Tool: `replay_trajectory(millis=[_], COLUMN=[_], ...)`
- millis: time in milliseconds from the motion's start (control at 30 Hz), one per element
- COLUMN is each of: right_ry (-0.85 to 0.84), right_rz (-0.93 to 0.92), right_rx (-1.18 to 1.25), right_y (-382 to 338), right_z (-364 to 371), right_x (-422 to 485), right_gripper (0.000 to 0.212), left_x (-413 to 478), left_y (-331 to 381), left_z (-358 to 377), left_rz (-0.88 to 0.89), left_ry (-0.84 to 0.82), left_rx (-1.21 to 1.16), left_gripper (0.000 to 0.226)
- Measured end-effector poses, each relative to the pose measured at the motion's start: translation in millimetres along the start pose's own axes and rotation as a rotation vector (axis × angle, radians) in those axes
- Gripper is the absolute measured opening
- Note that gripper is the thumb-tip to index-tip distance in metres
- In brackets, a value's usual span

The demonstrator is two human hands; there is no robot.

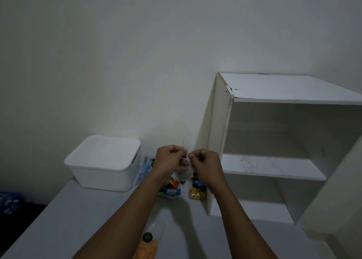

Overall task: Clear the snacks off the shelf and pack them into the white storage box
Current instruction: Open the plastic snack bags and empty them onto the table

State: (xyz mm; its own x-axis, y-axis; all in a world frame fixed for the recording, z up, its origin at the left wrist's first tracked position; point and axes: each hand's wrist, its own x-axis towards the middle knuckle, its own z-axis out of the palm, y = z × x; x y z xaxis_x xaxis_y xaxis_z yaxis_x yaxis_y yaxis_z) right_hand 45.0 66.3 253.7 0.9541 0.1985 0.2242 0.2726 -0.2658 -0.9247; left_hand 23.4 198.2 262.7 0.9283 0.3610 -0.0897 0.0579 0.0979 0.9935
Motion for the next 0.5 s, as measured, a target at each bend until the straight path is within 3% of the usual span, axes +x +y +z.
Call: replay_trajectory(millis=[133,500], right_ry=[-0.046,0.105], right_rz=[-0.006,0.011], right_rx=[-0.005,0.051], right_y=[2,2], right_z=[3,10], right_x=[-1,7], right_gripper=[0.016,0.02], left_x=[3,3], left_y=[2,2], left_z=[-1,-3], left_rz=[0.006,0.031], left_ry=[0.069,-0.065], left_rx=[-0.033,0.057], left_gripper=[0.008,0.01])
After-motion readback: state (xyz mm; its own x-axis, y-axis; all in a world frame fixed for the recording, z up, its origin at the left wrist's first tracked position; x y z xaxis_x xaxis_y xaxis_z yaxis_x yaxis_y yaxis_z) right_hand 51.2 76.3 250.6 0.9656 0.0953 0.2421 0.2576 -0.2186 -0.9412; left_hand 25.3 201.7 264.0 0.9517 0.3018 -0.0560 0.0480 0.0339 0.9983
